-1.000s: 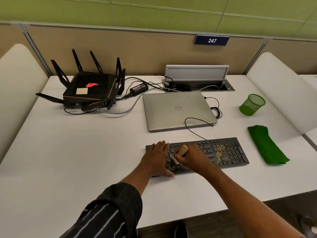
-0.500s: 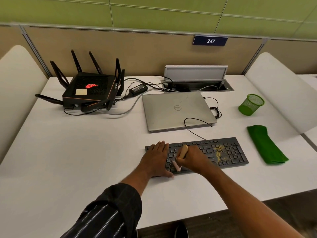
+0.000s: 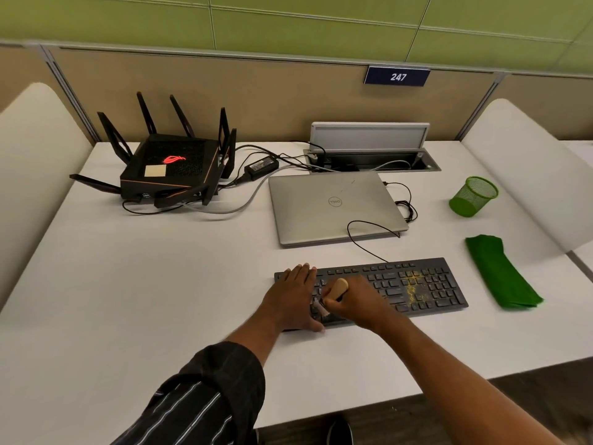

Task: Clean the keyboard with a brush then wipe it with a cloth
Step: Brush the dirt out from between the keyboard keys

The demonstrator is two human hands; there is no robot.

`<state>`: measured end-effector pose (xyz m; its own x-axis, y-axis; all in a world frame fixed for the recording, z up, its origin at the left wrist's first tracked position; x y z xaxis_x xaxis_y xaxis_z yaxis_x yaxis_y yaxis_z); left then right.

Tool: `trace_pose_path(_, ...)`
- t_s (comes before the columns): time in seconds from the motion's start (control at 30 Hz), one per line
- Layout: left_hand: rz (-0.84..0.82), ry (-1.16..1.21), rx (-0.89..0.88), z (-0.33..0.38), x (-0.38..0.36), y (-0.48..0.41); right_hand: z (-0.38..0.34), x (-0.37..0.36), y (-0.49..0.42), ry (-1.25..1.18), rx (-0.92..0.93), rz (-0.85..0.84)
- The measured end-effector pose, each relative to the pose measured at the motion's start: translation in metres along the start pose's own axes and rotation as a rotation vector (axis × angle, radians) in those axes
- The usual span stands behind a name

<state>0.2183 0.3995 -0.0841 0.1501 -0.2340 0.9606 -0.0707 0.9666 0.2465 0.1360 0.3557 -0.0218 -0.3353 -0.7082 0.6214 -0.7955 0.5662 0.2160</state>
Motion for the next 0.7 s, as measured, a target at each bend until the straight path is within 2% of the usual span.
trace_pose_path(0.13,0.007,0.004,-0.002,-0.002,-0.001,0.0,-0.006,0.0,-0.004,0.034,0.015,-0.075)
trace_pose_path(0.3,0.009,0.008,-0.001,-0.002,-0.001,0.0,-0.008,0.007,-0.008,0.057,0.02,0.016)
trace_pose_path(0.5,0.01,0.013,-0.005,-0.003,-0.001,0.0,-0.004,-0.007,-0.011,0.144,0.013,-0.122)
trace_pose_path(0.7,0.009,0.015,-0.004,-0.003,-0.002,0.0,-0.006,0.006,-0.014,0.073,0.022,-0.026)
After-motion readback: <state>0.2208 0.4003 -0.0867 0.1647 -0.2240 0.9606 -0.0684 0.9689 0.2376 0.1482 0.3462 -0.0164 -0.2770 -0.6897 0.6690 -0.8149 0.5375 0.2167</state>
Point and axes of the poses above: each hand's wrist, its own y-axis away from the middle knuckle, its own x-axis out of the back of the hand, z = x × y, the point moved 10 cm from there along -y, towards the middle knuckle, and after that the axes turned 8 degrees about -y, right-handed, at the moved point
